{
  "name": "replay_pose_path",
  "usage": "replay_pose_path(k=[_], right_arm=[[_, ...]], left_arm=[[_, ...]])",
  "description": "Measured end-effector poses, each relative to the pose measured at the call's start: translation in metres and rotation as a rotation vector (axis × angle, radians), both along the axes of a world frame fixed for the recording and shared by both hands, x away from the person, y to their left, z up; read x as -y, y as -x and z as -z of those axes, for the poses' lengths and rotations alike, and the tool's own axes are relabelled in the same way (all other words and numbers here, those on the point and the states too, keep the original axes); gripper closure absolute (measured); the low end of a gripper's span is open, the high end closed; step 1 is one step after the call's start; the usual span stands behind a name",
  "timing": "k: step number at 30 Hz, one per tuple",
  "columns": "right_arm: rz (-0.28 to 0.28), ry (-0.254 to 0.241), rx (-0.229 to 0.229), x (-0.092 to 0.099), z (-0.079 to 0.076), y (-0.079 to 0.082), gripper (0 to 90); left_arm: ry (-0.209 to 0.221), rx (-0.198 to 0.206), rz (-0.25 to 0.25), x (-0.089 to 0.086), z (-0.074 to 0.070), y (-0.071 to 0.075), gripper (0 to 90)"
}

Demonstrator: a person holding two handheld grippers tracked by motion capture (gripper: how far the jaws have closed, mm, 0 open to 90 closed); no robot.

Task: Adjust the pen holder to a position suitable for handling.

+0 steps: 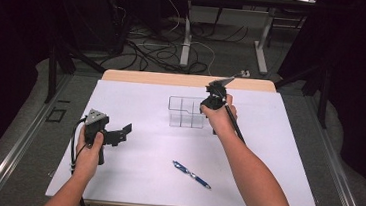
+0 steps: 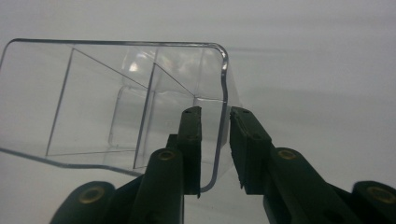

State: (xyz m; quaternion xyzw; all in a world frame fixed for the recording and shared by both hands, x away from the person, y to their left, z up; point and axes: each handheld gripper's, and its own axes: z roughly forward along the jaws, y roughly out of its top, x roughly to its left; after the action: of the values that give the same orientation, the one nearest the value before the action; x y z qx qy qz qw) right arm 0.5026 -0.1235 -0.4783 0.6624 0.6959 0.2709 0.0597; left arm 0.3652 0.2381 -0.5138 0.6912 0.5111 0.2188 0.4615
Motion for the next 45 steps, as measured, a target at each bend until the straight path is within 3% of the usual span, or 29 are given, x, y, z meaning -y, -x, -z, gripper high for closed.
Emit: replay_pose_path(k=[7, 21, 33, 43, 45], right_arm=[[-0.074, -0.020, 0.057, 0.003, -0.005, 0.006, 63.5], [-0.199, -0.030, 0.163, 0.005, -0.019, 0.021, 53.1], [-0.339, 0.032, 0.291, 0.003, -0.028, 0.042, 36.5], [-0.459, 0.168, 0.436, 0.002, -0.031, 0.068, 20.3], [-0.479, 0.190, 0.452, 0.003, -0.031, 0.073, 22.2]], left_arm=[[-0.004, -0.001, 0.002, 0.000, 0.000, 0.000, 2.9], [-0.004, -0.002, 0.001, 0.001, 0.000, 0.000, 2.9], [-0.005, -0.002, 0.001, 0.001, 0.000, 0.001, 2.9], [0.002, -0.012, 0.008, 0.002, 0.000, 0.001, 3.1], [0.005, -0.016, 0.008, 0.002, 0.000, 0.001, 3.1]])
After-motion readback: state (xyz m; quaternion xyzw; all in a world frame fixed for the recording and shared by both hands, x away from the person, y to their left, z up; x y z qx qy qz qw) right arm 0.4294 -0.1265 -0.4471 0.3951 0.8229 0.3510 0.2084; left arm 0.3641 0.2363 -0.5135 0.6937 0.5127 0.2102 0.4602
